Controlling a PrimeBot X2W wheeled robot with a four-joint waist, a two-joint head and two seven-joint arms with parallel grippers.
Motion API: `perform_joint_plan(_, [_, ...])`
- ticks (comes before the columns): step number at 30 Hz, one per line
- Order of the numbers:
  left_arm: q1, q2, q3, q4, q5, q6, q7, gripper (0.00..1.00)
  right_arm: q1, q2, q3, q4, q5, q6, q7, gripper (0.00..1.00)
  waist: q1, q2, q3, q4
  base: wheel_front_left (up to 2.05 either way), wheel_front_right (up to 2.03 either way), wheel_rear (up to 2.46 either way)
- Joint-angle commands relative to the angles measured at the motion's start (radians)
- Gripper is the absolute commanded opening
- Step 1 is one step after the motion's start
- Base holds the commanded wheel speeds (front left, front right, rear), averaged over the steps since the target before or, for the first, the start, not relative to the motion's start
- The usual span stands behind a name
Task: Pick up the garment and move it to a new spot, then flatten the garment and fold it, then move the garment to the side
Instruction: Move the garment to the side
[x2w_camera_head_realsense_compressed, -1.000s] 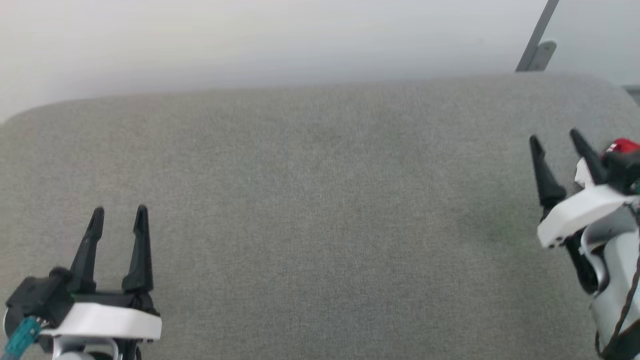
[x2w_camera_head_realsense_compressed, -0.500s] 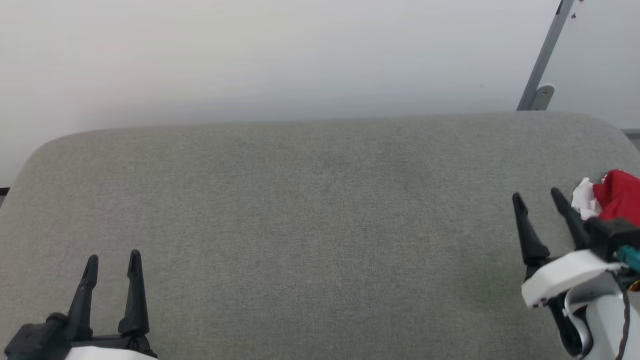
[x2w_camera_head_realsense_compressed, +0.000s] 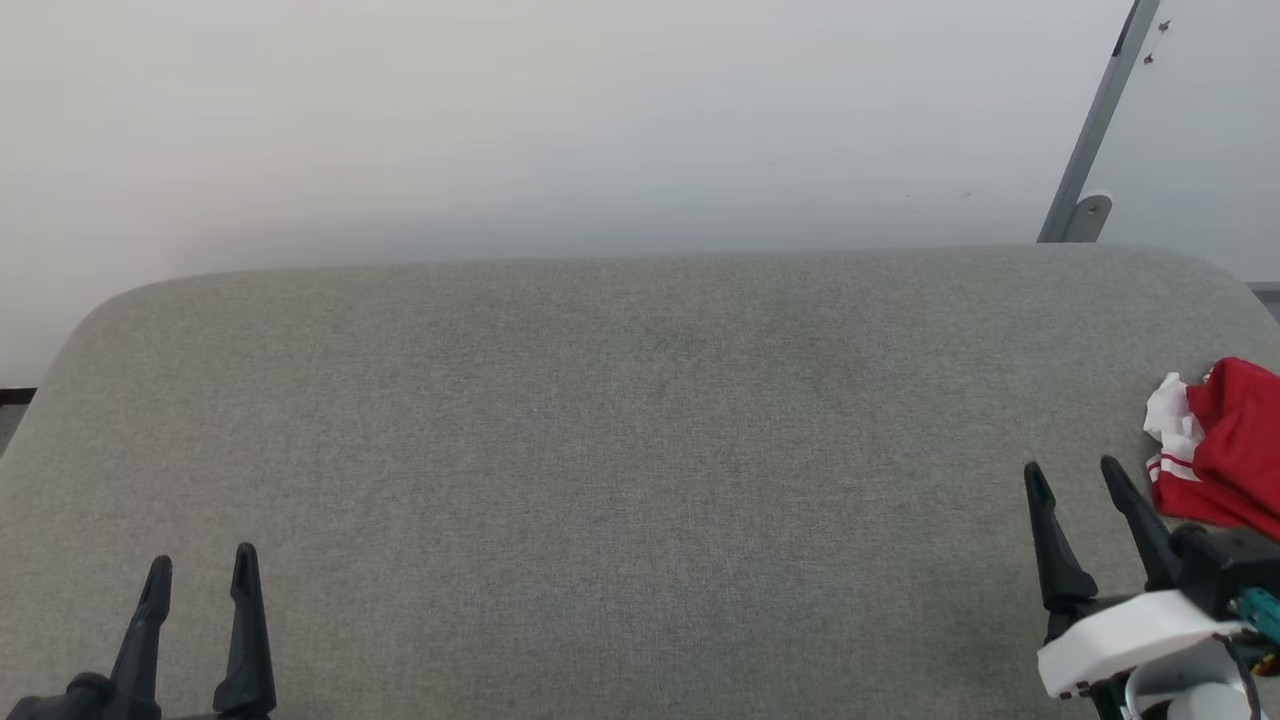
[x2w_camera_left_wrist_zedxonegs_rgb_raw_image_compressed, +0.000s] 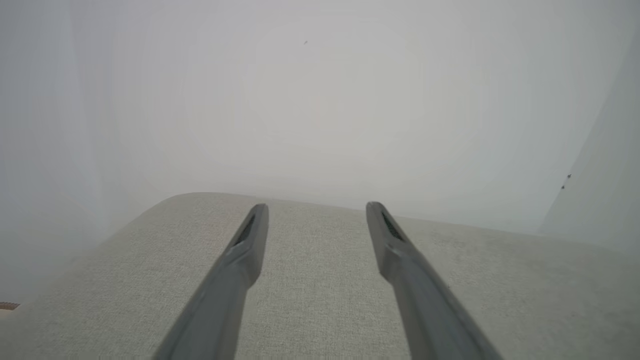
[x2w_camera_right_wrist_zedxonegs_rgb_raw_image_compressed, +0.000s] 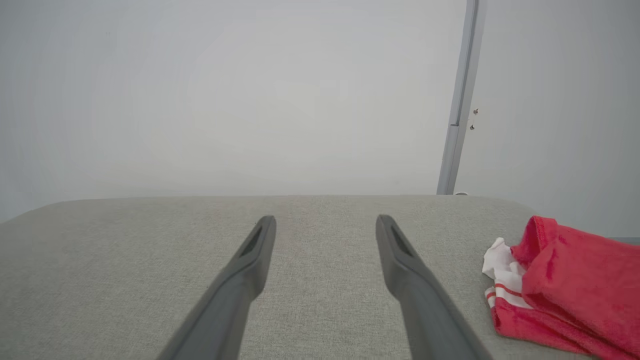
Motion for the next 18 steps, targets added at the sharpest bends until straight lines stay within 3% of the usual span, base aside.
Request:
perform_joint_plan(1, [0.014, 0.005, 0.003, -0.002, -0.002, -0.002, -0.005, 1.00, 0.020, 0.010, -0.007, -0.017, -0.008, -0.001, -0.005, 1.00, 0.0000, -0.0001, -0.002, -0.001, 0.00, 0.00, 0.00])
perform_joint_plan(18, [0.067, 0.041, -0.027, 0.011, -0.040, -0.002, -0.005, 1.00, 0.134, 0.075, -0.061, -0.121, -0.025, -0.001, -0.005, 1.00, 0.0000, -0.0001, -0.012, -0.007, 0.00, 0.00, 0.00])
